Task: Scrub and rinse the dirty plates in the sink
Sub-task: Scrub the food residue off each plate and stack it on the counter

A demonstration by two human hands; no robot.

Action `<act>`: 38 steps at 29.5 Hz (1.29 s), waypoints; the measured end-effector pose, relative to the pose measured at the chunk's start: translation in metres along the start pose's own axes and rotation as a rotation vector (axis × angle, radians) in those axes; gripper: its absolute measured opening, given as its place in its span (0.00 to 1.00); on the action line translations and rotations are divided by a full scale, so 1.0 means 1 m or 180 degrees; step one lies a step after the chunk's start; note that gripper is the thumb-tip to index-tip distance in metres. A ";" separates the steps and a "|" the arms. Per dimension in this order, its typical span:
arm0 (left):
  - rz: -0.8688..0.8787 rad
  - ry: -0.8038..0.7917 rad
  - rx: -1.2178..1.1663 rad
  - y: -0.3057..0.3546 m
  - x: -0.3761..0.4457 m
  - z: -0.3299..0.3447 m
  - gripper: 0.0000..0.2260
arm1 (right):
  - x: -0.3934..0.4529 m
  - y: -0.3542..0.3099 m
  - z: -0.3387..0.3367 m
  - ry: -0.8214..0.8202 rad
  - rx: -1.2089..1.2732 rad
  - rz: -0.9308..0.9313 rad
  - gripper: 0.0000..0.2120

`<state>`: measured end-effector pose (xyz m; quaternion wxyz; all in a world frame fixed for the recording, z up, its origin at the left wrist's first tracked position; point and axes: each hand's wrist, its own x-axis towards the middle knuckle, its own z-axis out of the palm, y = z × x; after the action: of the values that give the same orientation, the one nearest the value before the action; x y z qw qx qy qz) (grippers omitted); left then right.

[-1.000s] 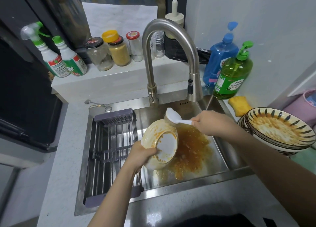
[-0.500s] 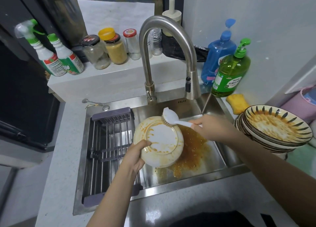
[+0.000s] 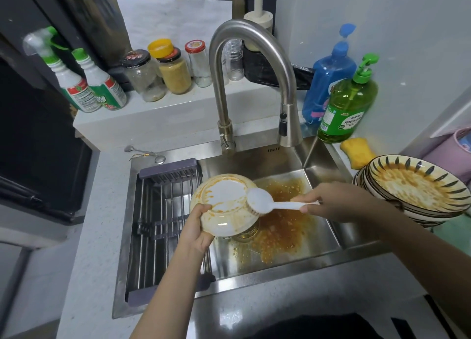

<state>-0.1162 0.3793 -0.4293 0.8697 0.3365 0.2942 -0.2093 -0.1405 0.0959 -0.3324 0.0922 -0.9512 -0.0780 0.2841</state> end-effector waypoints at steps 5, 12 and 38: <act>-0.0073 -0.0011 0.0005 -0.005 0.001 0.008 0.26 | 0.005 0.001 0.015 0.0733 0.0161 0.0231 0.18; -0.0077 0.0061 -0.0320 -0.014 0.003 0.024 0.12 | -0.011 -0.011 0.028 0.0857 0.0152 0.0231 0.18; -0.0084 0.0418 -0.0667 -0.012 0.004 0.048 0.06 | -0.024 -0.050 0.055 0.1299 -0.0141 0.0378 0.21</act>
<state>-0.1023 0.3367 -0.4085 0.8761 0.2528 0.3752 -0.1665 -0.1953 0.1464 -0.3537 0.0683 -0.9937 -0.0077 0.0887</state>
